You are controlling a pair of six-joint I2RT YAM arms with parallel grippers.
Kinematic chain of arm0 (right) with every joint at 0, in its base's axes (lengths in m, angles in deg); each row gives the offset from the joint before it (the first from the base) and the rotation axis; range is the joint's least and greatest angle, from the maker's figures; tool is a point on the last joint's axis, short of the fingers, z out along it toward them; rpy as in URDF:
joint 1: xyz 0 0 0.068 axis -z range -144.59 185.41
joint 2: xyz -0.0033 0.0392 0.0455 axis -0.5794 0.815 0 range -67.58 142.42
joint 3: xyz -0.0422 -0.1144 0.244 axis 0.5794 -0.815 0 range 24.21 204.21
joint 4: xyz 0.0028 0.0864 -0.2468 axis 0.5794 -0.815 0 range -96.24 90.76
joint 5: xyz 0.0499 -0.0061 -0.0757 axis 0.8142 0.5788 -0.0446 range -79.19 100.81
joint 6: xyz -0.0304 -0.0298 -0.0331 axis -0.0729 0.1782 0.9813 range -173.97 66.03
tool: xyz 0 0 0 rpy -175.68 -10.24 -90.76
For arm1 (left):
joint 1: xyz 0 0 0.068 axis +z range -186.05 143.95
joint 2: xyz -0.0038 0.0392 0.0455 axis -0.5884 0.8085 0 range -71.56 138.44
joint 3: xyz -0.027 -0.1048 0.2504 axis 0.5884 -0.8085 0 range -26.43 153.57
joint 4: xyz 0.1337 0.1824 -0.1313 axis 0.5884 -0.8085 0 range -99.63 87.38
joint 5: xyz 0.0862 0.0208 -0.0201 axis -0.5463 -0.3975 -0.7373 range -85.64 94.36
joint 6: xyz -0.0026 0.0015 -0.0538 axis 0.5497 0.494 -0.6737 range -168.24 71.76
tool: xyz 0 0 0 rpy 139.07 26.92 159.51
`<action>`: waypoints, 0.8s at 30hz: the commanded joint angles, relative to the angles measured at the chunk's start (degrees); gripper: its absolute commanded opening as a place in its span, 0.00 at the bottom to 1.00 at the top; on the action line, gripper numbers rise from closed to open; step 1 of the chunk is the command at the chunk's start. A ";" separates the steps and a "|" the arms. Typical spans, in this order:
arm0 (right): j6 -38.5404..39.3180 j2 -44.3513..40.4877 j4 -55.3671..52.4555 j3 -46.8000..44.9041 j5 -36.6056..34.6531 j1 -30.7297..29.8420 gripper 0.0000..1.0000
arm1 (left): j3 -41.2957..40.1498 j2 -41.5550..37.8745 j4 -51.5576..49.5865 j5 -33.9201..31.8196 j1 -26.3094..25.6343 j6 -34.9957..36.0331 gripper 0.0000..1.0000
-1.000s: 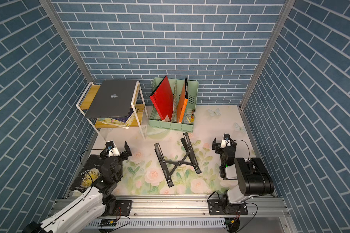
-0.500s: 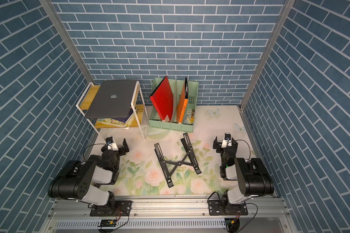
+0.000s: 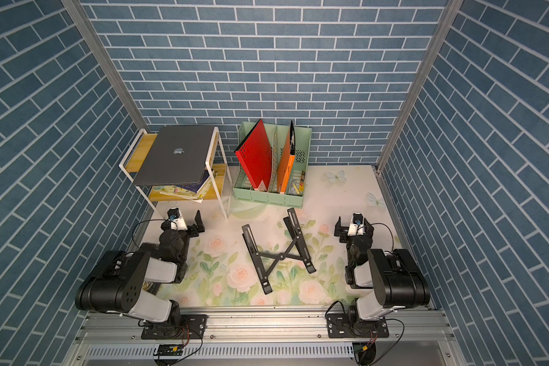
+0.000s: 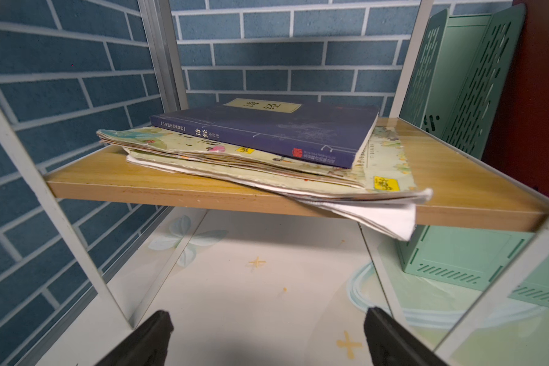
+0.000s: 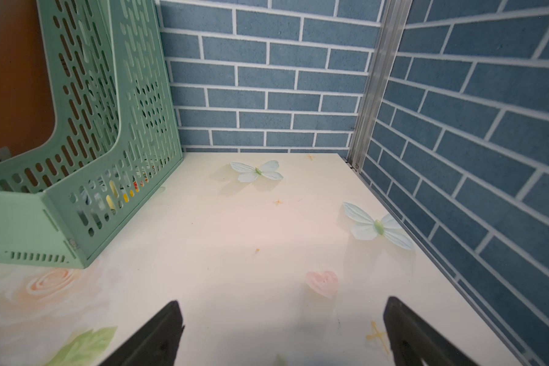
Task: Close the laptop lid and set it aside
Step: Reset both arms
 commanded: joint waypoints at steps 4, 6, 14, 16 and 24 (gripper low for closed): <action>0.99 1.91 19.51 -5.64 -2.27 -0.34 1.00 | 0.66 0.30 -0.46 1.42 -0.04 0.92 1.00; 1.02 2.50 21.43 -6.37 -2.55 -0.50 1.00 | 0.66 0.19 -0.53 1.43 -0.04 0.84 1.00; 1.18 2.54 21.45 -6.38 -2.69 -0.62 1.00 | 0.61 0.25 -0.59 1.42 -0.04 0.92 1.00; 1.18 2.55 21.52 -6.30 -2.76 -0.64 1.00 | 0.65 0.25 -0.56 1.42 -0.05 0.89 1.00; 1.18 2.56 21.46 -6.31 -2.76 -0.63 1.00 | 0.66 0.23 -0.51 1.42 -0.04 0.84 1.00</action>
